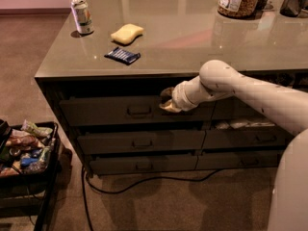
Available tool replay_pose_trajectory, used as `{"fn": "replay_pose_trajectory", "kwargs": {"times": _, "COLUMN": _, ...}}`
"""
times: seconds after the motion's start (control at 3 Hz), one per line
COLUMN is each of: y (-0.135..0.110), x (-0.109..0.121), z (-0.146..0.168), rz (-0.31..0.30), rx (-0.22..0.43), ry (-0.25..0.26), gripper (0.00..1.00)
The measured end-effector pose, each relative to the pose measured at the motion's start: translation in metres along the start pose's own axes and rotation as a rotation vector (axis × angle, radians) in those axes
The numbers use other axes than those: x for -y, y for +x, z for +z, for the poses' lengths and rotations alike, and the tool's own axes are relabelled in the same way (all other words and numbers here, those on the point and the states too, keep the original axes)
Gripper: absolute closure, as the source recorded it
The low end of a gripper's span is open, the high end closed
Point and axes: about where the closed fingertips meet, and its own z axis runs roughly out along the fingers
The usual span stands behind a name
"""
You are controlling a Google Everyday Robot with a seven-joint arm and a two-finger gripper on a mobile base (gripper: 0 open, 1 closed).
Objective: Open top drawer
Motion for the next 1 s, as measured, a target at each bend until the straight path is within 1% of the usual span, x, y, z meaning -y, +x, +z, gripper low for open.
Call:
{"fn": "replay_pose_trajectory", "kwargs": {"times": 0.33, "y": -0.0016, "x": 0.0038, "z": -0.0040, "rz": 0.008, "rx": 0.000, "ry": 0.010, "gripper": 1.00}}
{"fn": "replay_pose_trajectory", "kwargs": {"times": 1.0, "y": 0.0006, "x": 0.0114, "z": -0.0030, "rz": 0.008, "rx": 0.000, "ry": 0.010, "gripper": 1.00}}
